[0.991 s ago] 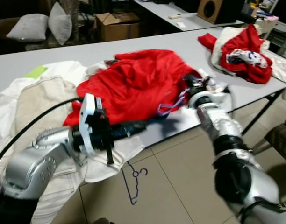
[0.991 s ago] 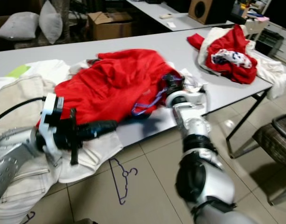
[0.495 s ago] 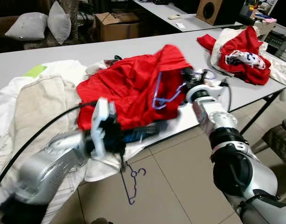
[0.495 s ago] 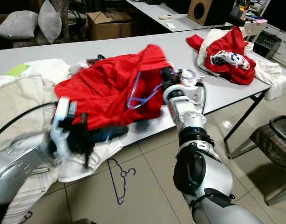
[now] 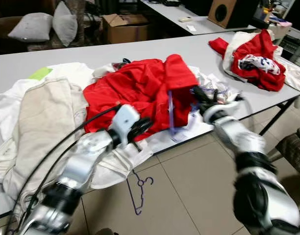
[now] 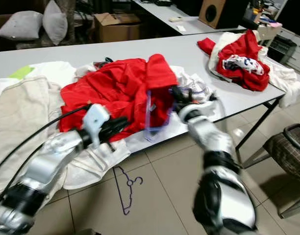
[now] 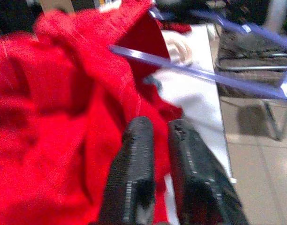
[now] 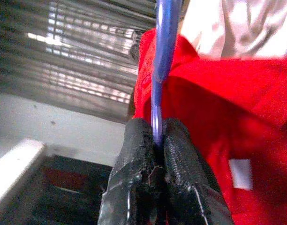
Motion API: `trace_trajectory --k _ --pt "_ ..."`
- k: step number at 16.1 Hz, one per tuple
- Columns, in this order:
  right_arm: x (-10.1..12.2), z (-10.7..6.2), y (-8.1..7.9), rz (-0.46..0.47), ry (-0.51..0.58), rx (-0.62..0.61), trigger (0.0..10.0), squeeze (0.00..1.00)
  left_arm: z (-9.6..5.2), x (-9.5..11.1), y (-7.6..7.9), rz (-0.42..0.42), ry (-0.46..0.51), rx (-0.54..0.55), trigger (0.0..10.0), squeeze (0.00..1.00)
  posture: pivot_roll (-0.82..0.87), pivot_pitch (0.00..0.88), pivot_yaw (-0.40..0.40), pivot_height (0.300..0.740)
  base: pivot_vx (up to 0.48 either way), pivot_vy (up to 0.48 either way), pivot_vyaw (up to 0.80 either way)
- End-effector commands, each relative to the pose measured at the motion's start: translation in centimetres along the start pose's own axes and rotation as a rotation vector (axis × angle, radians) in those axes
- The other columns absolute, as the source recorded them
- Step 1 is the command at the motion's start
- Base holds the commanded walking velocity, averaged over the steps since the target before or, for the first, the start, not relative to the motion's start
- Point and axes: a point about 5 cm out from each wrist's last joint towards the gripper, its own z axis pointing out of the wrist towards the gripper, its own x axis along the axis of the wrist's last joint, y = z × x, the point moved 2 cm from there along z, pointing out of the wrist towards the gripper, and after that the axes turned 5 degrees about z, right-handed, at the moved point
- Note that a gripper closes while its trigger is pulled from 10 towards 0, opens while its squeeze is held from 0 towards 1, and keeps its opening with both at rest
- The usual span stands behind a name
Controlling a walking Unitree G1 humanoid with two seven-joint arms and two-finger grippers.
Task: Hang hanger
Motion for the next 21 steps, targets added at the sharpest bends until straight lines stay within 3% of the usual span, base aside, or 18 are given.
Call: trace_trajectory --k 1,3,5,7,8,9,14,15,17,18,19,21 --pt "0.3 -0.3 -0.1 -0.047 -0.012 0.0 10.0 0.0 0.5 0.6 0.0 0.034 0.026 -0.003 10.0 1.0 -0.04 0.0 -0.093 0.74 0.0 0.0 0.0" --pt "0.7 -2.3 1.1 -0.196 -0.05 -0.033 10.0 0.0 2.0 0.8 0.8 0.143 0.062 -0.007 10.0 1.0 -0.04 0.0 -0.093 0.74 0.0 0.0 0.0" --pt "0.9 -2.9 1.5 -0.188 -0.047 -0.034 10.0 0.0 2.6 0.4 1.4 0.175 0.06 -0.031 10.0 1.0 -0.04 0.0 -0.093 0.74 0.0 0.0 0.0" --pt "0.9 -3.6 1.9 -0.222 -0.044 -0.037 10.0 0.0 3.4 -0.3 2.1 0.265 0.025 -0.053 10.0 1.0 -0.08 0.0 -0.076 0.74 0.0 0.0 0.0" --pt "1.0 -4.0 2.4 -0.247 -0.032 -0.051 10.0 0.0 4.2 -0.9 2.0 0.336 -0.019 -0.033 10.0 0.24 -0.08 0.0 -0.075 0.74 0.0 0.0 0.0" --pt "0.9 -4.0 2.5 -0.243 -0.026 -0.048 10.0 0.0 4.4 -1.1 1.8 0.352 -0.035 -0.019 10.0 0.0 -0.08 0.0 -0.075 0.74 0.0 0.0 0.0" --pt "0.8 -4.3 2.0 -0.227 -0.005 -0.026 10.0 0.0 5.8 -3.0 1.0 0.435 -0.175 0.082 10.0 0.0 -0.11 0.0 -0.065 0.74 0.0 0.0 0.0" --pt "1.1 -4.3 1.7 -0.223 0.008 -0.018 10.0 0.0 6.0 -3.8 0.8 0.459 -0.239 0.102 10.0 0.0 -0.12 0.0 -0.061 0.74 0.0 0.0 0.0" --pt "1.1 -4.2 1.5 -0.222 0.012 -0.013 10.0 0.0 5.9 -4.6 1.1 0.452 -0.282 0.07 10.0 0.0 -0.12 0.0 -0.059 0.74 0.0 0.0 0.0" --pt "1.1 -4.2 1.4 -0.223 0.013 -0.008 10.0 0.0 5.7 -5.0 0.9 0.454 -0.307 0.071 4.0 0.0 -0.12 0.0 -0.057 0.74 0.0 0.0 0.0" --pt "1.1 -4.1 1.2 -0.222 0.015 -0.003 10.0 0.0 5.5 -5.1 0.5 0.453 -0.316 0.092 0.0 0.0 -0.12 0.0 -0.057 0.74 0.0 0.0 0.0" --pt "1.1 -4.1 1.1 -0.22 0.015 0.001 10.0 0.0 5.4 -5.1 0.0 0.442 -0.32 0.116 0.0 0.0 -0.11 0.0 -0.061 0.74 0.0 0.0 0.0"
